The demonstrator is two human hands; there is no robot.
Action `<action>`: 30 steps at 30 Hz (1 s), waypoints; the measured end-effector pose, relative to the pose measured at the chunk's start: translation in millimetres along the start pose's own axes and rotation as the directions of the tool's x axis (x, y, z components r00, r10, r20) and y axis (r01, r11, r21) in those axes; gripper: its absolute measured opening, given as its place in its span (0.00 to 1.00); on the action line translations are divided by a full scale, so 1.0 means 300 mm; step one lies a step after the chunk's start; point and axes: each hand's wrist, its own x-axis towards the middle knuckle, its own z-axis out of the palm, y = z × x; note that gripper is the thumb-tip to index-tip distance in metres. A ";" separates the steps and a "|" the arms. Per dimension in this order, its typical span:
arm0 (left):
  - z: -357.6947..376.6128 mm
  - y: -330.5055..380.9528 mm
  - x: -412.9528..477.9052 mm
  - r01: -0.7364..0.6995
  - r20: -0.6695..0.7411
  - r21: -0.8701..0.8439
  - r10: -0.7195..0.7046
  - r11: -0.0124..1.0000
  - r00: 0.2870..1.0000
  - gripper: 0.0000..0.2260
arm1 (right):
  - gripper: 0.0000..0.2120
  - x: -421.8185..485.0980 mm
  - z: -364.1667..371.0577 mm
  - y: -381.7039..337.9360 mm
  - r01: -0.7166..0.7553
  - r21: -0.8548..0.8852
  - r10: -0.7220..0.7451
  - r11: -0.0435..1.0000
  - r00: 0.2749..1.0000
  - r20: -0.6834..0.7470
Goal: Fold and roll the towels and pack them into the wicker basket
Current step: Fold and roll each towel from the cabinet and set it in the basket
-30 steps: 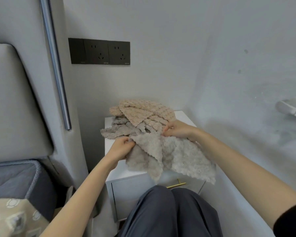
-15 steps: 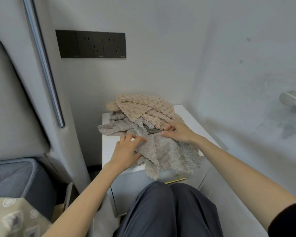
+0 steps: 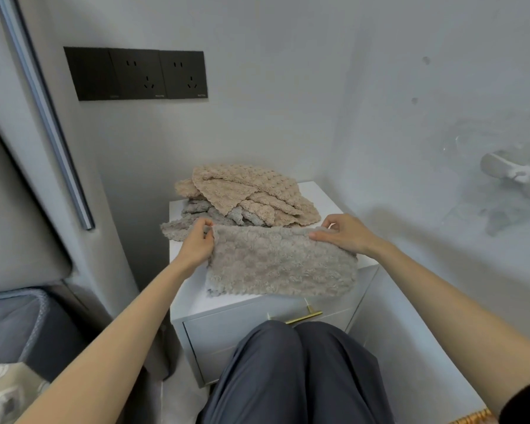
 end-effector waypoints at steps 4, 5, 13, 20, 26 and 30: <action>0.013 0.002 0.011 0.056 0.023 -0.031 -0.055 0.998 0.998 0.08 | 0.17 0.028 0.011 0.015 -0.023 -0.056 0.015 0.998 0.989 -0.146; 0.017 -0.001 0.009 0.078 0.016 -0.045 -0.077 0.996 0.997 0.07 | 0.16 0.032 0.022 0.022 -0.045 -0.012 0.042 0.999 0.983 -0.179; 0.031 -0.019 -0.009 0.128 0.121 0.053 -0.133 0.990 0.984 0.12 | 0.38 0.009 0.039 0.042 -0.439 -0.340 0.470 0.832 0.883 0.007; 0.056 0.006 -0.017 0.187 0.079 -0.083 -0.181 0.979 0.980 0.06 | 0.20 -0.014 0.045 0.023 -0.424 0.165 0.417 0.891 0.906 0.075; 0.053 -0.013 -0.039 0.082 -0.057 -0.052 -0.085 0.995 0.995 0.19 | 0.13 -0.015 0.057 -0.009 -0.305 0.399 0.358 0.865 0.932 -0.063; 0.042 -0.037 -0.065 -0.010 -0.127 0.128 0.026 0.992 0.992 0.19 | 0.22 -0.023 0.080 -0.009 -0.342 0.279 0.366 0.898 0.930 -0.040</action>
